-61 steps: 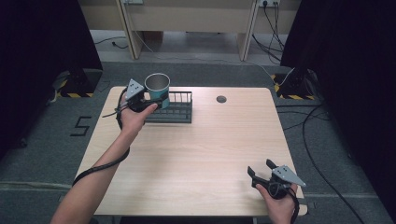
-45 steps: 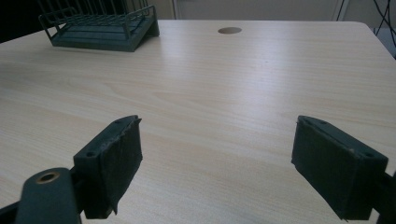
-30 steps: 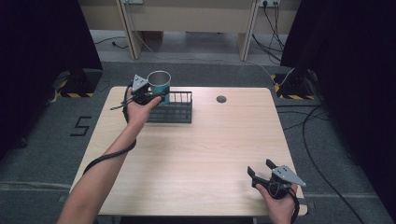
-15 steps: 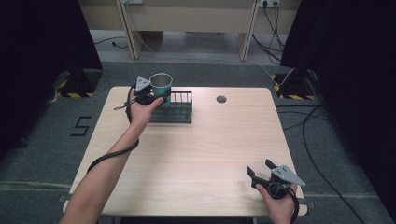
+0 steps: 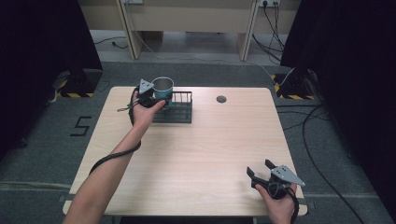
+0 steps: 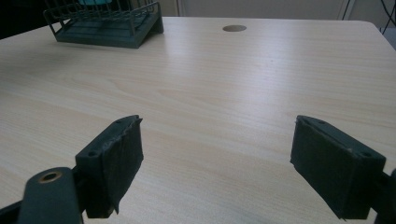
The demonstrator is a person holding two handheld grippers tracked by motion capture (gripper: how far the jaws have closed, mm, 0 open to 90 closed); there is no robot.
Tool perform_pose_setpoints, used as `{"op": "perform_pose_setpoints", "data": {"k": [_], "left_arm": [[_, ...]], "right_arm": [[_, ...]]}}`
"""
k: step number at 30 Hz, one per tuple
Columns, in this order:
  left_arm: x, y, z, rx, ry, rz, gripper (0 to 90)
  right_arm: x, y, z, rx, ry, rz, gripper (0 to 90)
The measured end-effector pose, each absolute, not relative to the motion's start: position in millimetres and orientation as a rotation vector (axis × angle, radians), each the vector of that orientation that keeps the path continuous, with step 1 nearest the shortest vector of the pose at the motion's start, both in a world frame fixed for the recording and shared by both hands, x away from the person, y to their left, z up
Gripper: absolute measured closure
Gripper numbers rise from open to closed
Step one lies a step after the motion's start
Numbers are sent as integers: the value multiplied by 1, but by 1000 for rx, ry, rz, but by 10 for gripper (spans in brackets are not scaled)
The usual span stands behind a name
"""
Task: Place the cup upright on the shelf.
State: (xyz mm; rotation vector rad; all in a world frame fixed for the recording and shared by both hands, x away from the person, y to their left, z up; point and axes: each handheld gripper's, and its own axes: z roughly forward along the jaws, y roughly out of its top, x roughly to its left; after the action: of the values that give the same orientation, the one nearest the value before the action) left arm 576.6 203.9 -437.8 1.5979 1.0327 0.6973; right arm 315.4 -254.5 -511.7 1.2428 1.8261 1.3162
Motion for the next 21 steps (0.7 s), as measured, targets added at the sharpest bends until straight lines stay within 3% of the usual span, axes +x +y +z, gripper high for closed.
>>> {"op": "perform_pose_setpoints", "data": {"k": [21], "left_arm": [[576,206,-451,1633,1056,678,146]], "right_arm": [[315,-254,-512,1241,1824,1312,177]]}}
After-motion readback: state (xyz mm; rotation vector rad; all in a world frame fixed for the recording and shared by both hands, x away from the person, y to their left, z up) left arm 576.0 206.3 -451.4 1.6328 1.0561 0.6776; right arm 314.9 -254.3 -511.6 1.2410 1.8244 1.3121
